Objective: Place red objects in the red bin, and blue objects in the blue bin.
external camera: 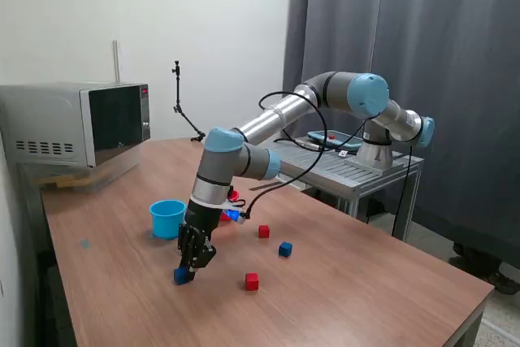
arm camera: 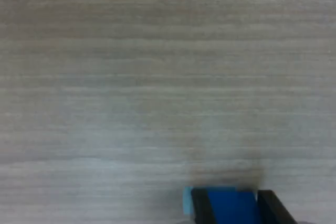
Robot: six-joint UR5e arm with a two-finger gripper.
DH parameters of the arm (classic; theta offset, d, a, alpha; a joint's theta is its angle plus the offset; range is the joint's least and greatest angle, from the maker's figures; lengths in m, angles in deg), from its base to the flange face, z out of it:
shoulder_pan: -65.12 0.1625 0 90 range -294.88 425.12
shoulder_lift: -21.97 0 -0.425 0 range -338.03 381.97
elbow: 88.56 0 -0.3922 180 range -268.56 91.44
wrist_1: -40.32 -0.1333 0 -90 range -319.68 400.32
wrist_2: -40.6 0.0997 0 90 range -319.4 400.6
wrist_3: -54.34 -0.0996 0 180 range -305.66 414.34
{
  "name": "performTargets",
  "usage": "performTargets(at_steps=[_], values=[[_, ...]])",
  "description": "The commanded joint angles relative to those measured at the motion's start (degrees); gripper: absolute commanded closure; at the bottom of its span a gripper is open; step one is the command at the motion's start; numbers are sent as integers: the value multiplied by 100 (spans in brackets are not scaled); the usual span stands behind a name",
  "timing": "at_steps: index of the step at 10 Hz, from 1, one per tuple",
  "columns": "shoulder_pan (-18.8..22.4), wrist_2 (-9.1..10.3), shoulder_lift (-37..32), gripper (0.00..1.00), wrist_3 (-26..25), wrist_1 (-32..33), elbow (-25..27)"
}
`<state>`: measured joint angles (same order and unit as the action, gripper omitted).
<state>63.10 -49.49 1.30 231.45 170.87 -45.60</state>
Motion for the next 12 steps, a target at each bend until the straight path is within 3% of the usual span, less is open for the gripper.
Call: performTargets(at_steps=[1, 9, 11, 12], values=[[0, 0, 1, 100, -1, -3, 10], [-9, -70, -393, 100, -45, -3, 167], [-166, -438, -841, 100, -89, 5, 632], [-237, -483, -1034, 100, -202, -3, 799]])
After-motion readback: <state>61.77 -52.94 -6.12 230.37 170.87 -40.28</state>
